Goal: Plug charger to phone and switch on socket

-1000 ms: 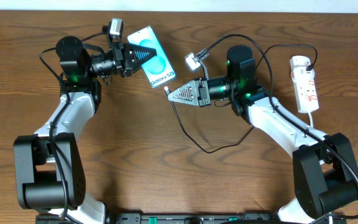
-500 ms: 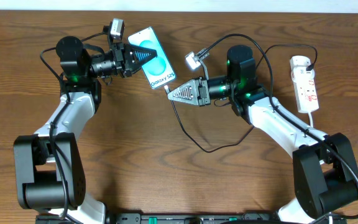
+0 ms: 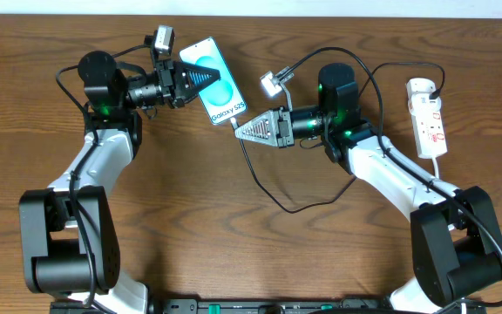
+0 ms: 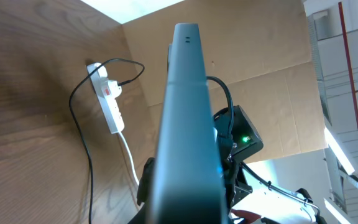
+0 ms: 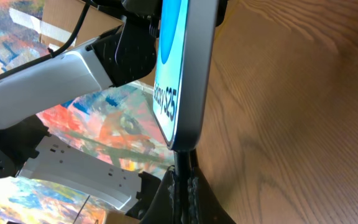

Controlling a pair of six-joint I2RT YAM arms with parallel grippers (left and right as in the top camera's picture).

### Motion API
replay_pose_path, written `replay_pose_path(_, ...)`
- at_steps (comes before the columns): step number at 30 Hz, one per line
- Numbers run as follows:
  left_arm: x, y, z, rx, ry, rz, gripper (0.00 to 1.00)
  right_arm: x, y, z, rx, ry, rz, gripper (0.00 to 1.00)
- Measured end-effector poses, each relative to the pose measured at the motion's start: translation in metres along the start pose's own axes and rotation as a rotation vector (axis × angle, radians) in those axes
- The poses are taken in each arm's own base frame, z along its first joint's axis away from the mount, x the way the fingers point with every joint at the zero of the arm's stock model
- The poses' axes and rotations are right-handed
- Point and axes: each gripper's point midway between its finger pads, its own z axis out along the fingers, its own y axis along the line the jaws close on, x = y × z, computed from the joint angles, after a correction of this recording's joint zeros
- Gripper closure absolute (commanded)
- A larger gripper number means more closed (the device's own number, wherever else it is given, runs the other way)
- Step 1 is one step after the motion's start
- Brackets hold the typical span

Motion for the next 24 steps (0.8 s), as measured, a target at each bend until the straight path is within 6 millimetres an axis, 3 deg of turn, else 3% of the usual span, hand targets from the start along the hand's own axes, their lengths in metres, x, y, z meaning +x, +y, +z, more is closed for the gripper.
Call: replay_pose_path(24, -0.0001, -0.0001, 0.0000, 0.000, 0.000, 0.002, 0.93, 0.0000, 0.0021, 0.0000, -0.009, 0.003, -0.006, 0.99)
